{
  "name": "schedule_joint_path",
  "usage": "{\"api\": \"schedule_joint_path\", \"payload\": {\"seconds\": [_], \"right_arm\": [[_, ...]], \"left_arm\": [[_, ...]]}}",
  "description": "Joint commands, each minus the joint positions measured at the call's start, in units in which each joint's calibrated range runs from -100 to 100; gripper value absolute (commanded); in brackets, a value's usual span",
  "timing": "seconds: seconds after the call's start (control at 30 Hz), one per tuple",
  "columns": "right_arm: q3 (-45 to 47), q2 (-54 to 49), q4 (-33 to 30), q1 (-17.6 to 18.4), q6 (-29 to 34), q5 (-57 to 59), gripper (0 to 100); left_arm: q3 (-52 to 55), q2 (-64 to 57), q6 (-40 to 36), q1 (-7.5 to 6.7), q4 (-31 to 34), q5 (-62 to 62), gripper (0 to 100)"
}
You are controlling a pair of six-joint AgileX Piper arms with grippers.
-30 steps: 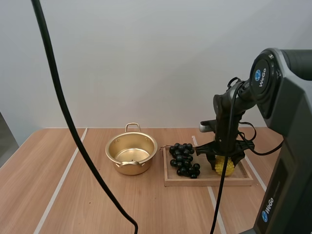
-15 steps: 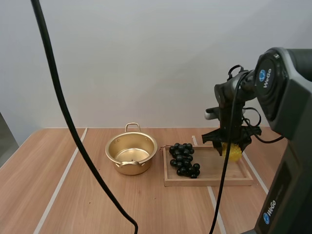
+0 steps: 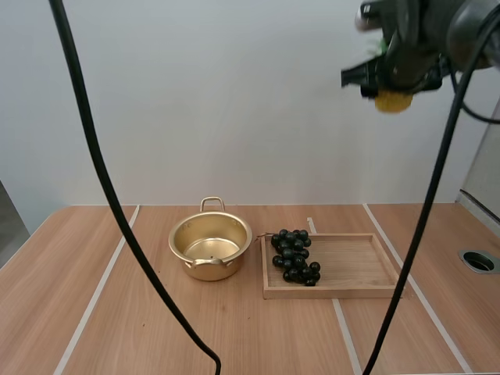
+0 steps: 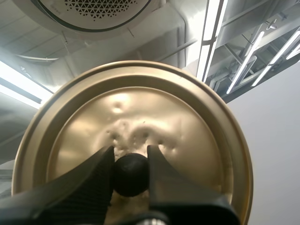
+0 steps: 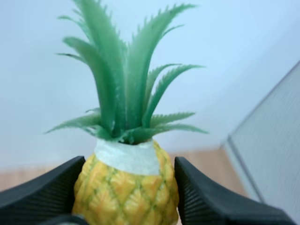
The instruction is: Open the pot, put the pineapple inside, and close it
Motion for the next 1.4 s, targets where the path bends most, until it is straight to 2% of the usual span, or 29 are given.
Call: {"api": "schedule_joint_path", "payload": {"seconds": [0.0, 0.1, 0.3, 0.47, 0.67, 0.8, 0.93, 1.13, 1.27, 1.37], "right_arm": [[-4.2, -6.8, 1.2, -0.2, -0.3, -10.8, 0], [-7.1, -11.6, 1.3, -0.2, -0.3, -22.0, 0], [-8.0, -16.9, 1.4, -0.2, 0.1, -48.8, 0], [-8.0, -16.8, 2.6, -0.2, 0.5, -60.4, 0], [-8.0, -12.2, 12.6, -0.2, 0.5, -67.1, 0], [-8.0, -7.8, 18.5, 0.4, 0.5, -66.7, 0], [-8.0, -3.5, 18.9, 3.9, -0.4, -62.8, 0], [-8.0, 2.1, 19.0, 13.5, -11.3, -52.0, 0], [-8.0, 5.4, 19.5, 18.6, -19.4, -43.5, 0], [-8.0, 8.2, 19.5, 21.4, -22.1, -36.4, 0]], "left_arm": [[-0.4, -0.3, -0.2, 0.07, -0.2, -2.0, 0], [-0.4, -0.3, -0.9, 0.07, -0.2, -4.7, 0], [-0.4, -0.7, -2.5, 0.07, -0.8, -17.6, 0], [-0.4, -1.6, -2.6, 0.07, -1.8, -19.2, 0], [-0.4, -2.8, -2.6, 0.07, -1.8, -19.3, 0], [-0.4, -3.7, -2.6, 0.07, -1.8, -19.3, 0], [-0.4, -4.4, -2.6, 0.07, -1.8, -20.6, 0], [-0.4, -4.5, -2.6, 0.07, -1.8, -21.7, 0], [-0.4, -4.6, -2.6, 0.07, -1.8, -21.6, 0], [-0.4, -4.6, -2.6, 0.07, -1.8, -21.6, 0]]}}
